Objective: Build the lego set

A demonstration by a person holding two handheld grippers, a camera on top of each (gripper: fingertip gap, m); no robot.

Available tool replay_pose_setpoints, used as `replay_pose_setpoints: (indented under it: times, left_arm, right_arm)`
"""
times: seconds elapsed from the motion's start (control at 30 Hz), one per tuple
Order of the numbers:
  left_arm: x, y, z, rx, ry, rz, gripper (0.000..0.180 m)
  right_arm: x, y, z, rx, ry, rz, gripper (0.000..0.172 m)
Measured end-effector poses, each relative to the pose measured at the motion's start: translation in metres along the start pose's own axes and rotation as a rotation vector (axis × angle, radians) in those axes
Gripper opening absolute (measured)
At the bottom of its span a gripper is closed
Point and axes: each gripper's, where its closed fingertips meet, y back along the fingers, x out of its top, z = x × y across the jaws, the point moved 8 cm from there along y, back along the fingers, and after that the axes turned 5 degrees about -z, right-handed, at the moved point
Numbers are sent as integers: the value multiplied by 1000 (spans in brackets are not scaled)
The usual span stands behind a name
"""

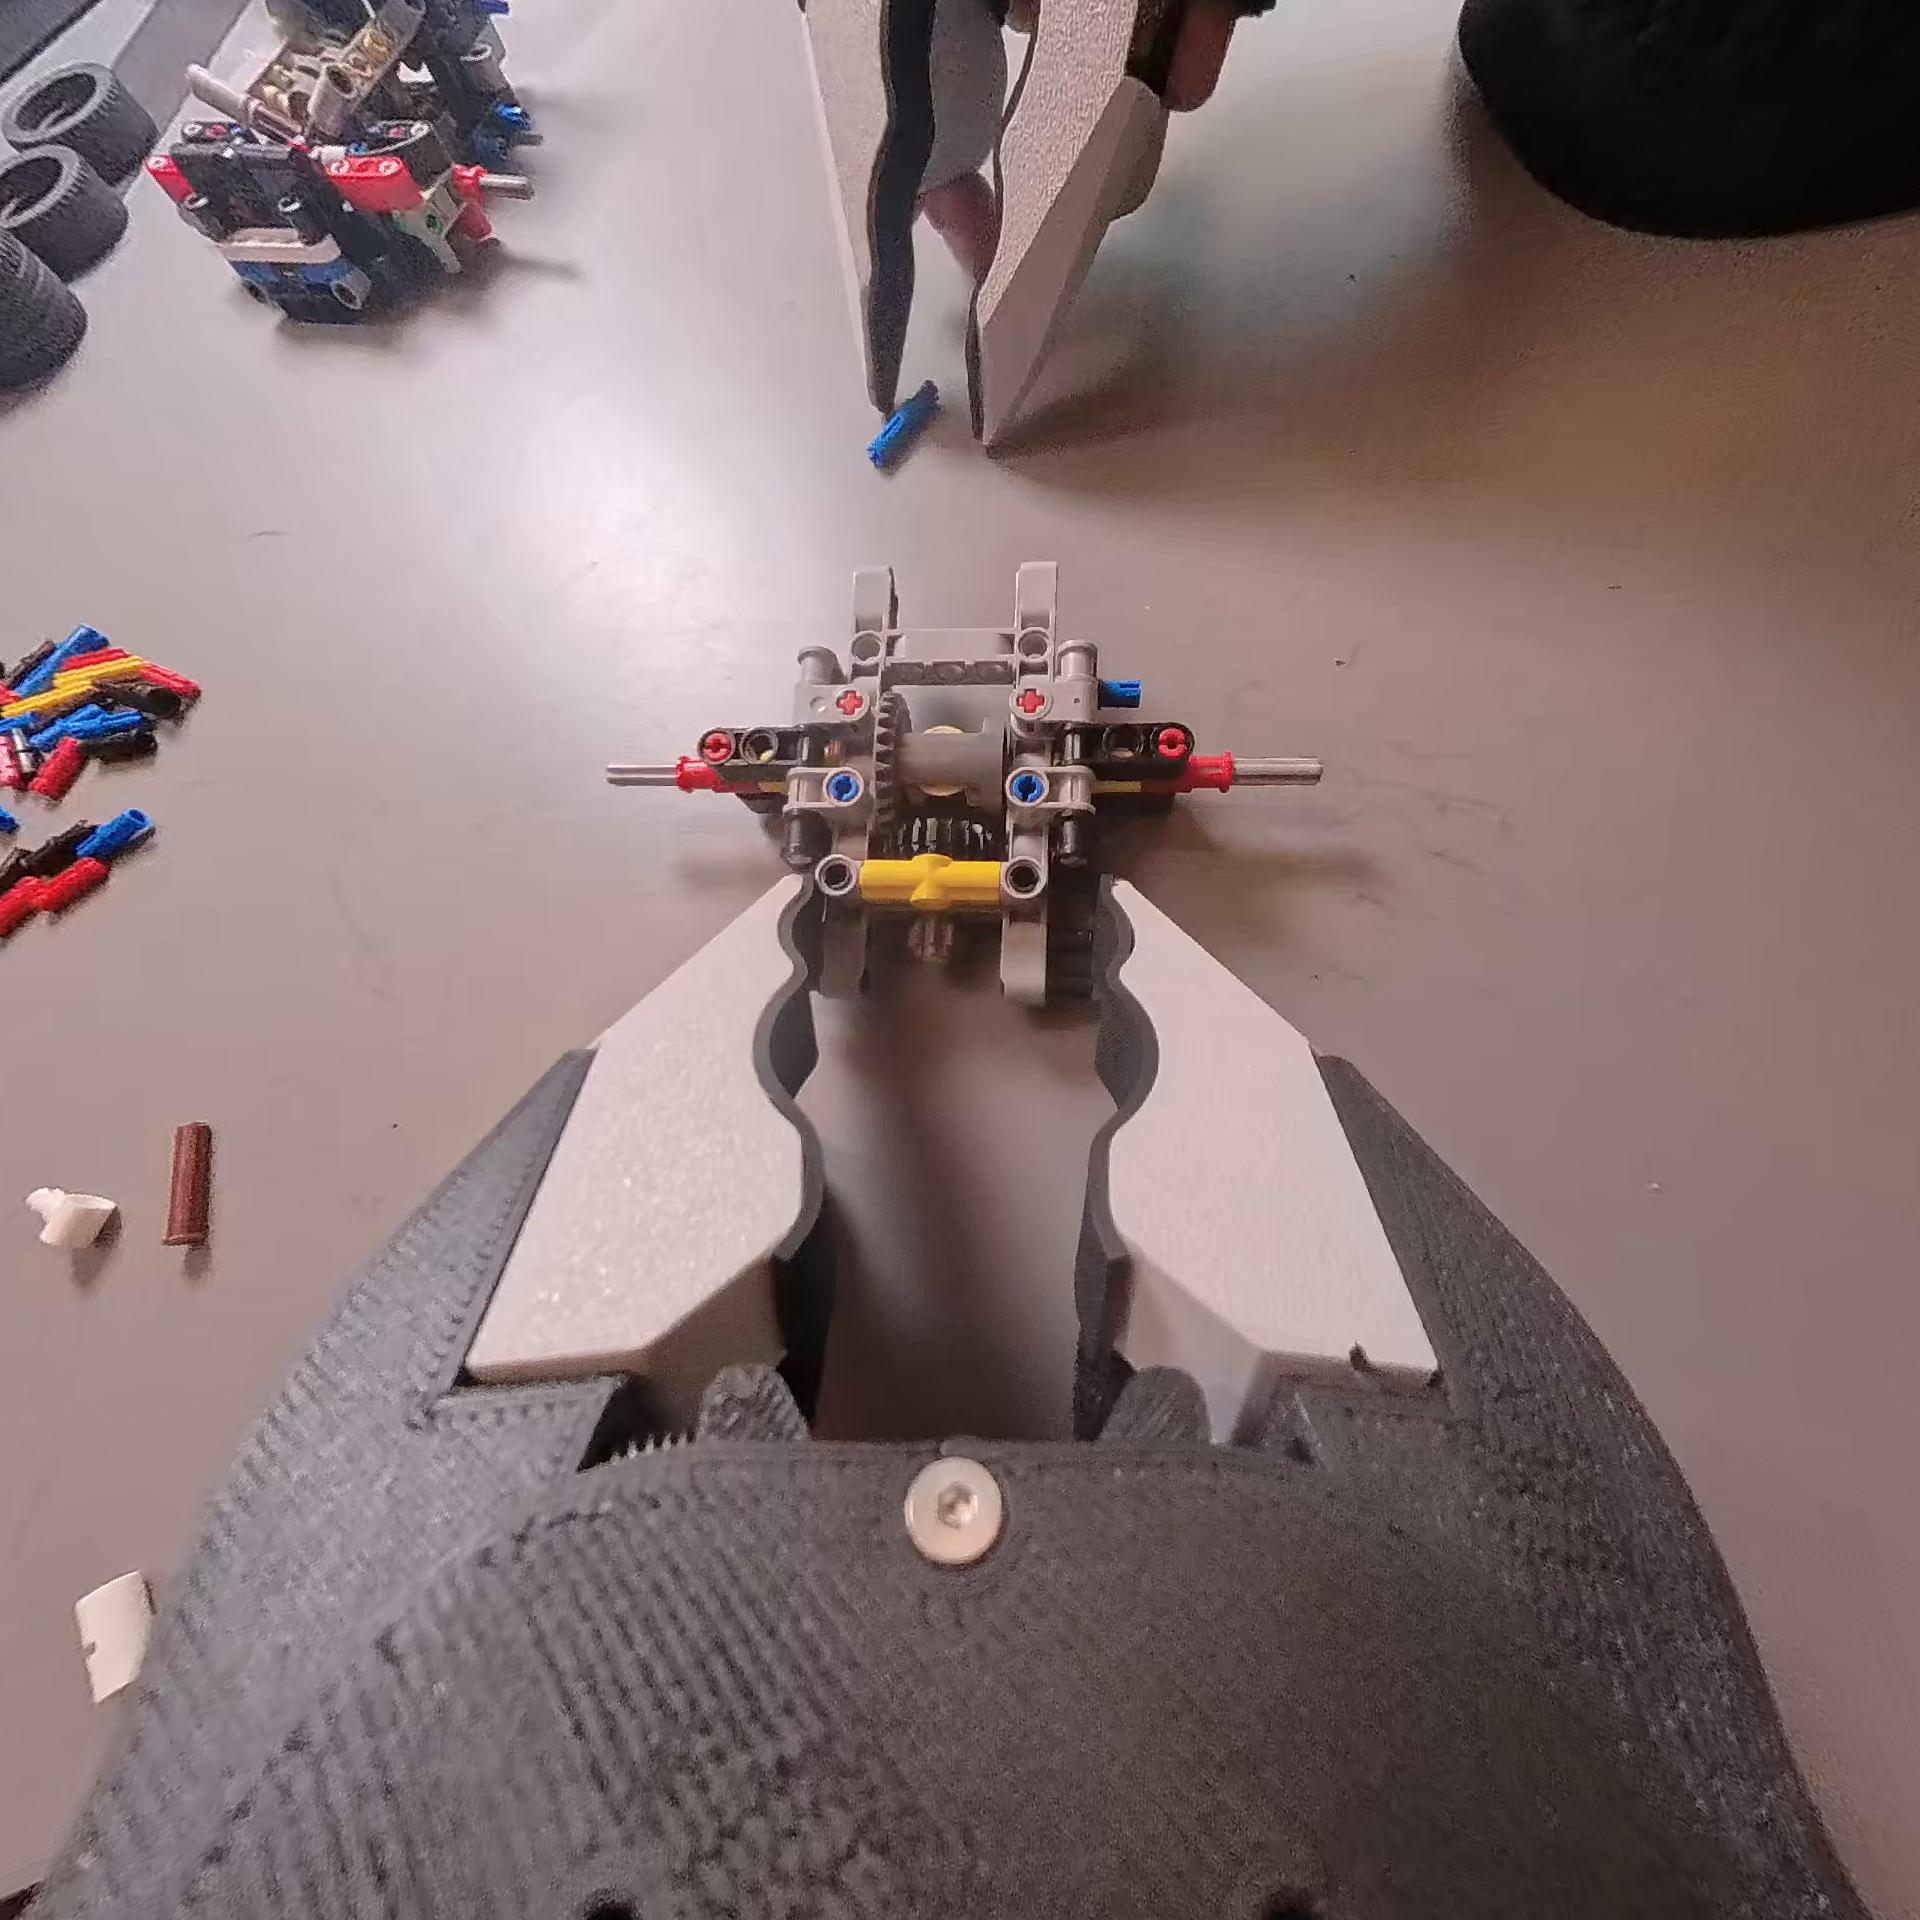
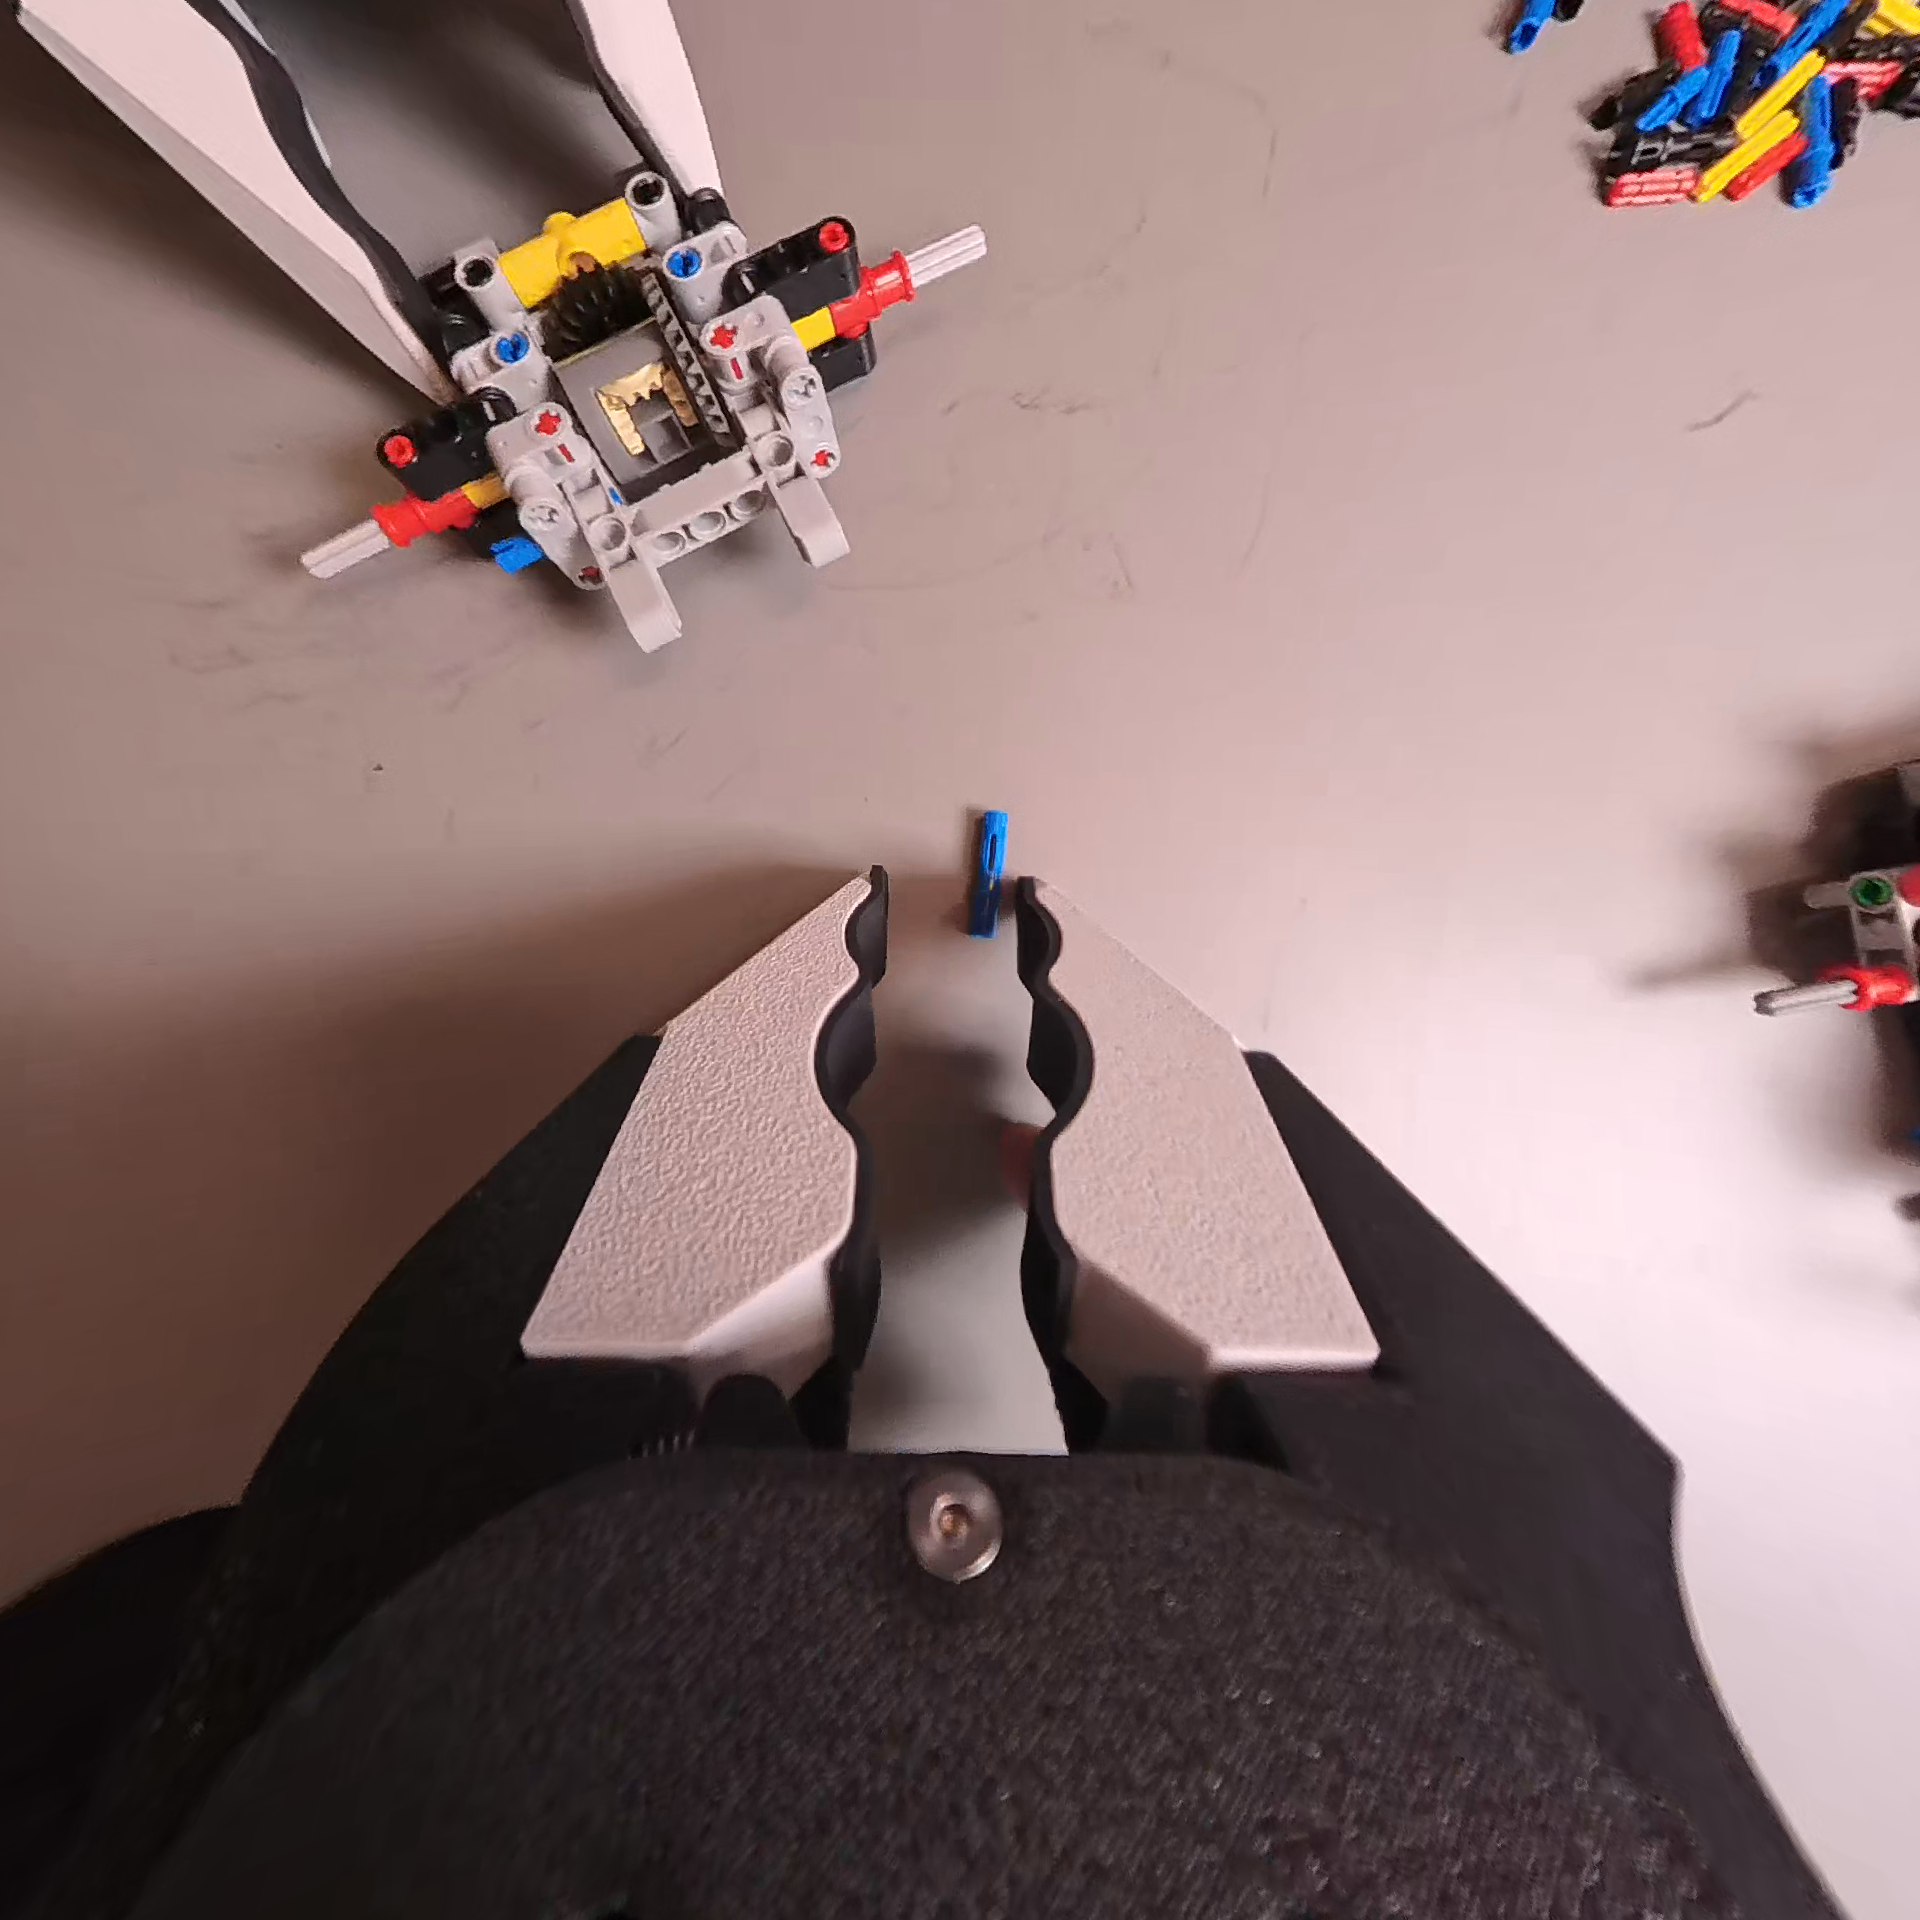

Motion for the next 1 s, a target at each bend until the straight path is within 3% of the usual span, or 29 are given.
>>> replay_pose_setpoints:
  times: [0.17,0.5,1.0]
  left_arm:
    - [-1,0,-2,16,13,-2,51]
    - [-1,1,-3,30,14,2,52]
    - [-1,6,-6,-18,32,43,59]
  right_arm:
    - [3,-3,-1,-12,9,9,5]
    - [12,-8,-19,-25,99,33,4]
    - [11,-2,-19,-3,68,156,4]
